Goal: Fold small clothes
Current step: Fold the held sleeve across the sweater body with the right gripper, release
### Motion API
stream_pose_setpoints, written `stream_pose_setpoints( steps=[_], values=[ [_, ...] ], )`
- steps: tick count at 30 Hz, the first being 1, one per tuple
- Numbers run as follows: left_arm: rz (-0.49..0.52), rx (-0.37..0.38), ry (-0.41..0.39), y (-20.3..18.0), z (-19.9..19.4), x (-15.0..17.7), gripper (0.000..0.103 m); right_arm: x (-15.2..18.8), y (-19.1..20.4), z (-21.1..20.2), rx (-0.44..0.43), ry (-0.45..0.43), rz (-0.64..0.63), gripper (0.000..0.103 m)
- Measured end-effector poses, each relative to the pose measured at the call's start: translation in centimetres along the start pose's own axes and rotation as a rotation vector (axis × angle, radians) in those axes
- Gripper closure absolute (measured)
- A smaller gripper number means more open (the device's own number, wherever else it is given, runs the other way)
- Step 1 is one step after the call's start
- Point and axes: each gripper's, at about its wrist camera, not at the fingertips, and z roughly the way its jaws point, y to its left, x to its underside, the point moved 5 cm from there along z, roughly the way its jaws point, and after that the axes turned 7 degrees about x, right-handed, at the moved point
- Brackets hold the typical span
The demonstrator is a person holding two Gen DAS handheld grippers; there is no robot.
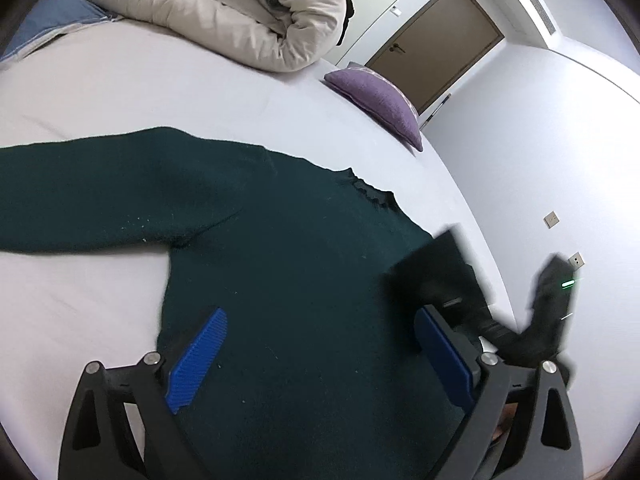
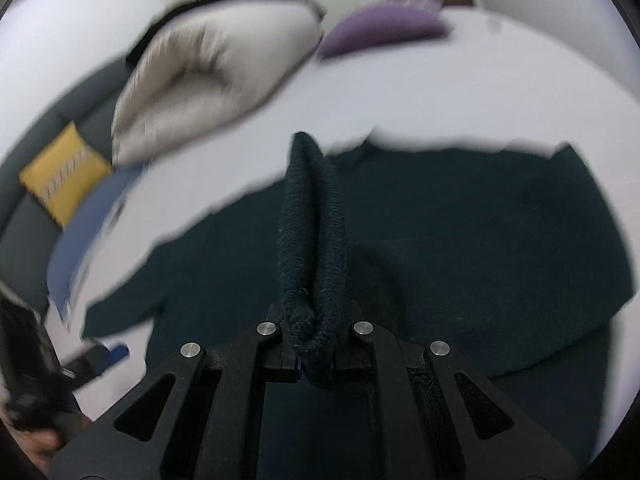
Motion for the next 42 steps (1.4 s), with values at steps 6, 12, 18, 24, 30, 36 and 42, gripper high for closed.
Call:
stream_pose_setpoints(
  steps=[6,12,18,24,30,36,42],
  values=[
    [-0.009,0.037,0.042,-0.9,2.7,-0.2,0.007,8.3,3.2,5.3,-0.009,0.04,-0.044,0.046],
    [-0.022,0.062,0.14,-2.9,8.6,0.2,0.007,10.0,1.0,-1.2,-0.048,-0.025,-0.051,0.034],
    [0.006,-0.006,0.22,-3.6,12.9,1.0,0.04,11.2,-5.5,-6.3,-0.098,-0.022,0.109,0.034],
    [0.071,-0.075,0.22,-3.9,12.8,0.3,0.09,10.8,-11.3,-7.5,-0.092,-0.062,0.263,0.034],
    [0.203,-0.082,0.118,-6.3,12.2,-3.2,0.093,9.7,-17.9,-7.5,-0.116,-0.074,0.491,0.032],
    [0.284,-0.051,-0.044,-7.5,10.8,-6.8,0.094,8.9,-21.5,-6.4,-0.174,-0.056,0.606,0.032],
    [0.265,-0.054,-0.075,-5.9,11.5,-7.2,0.094,6.7,-22.8,-3.0,-0.269,-0.025,0.73,0.034]
  ],
)
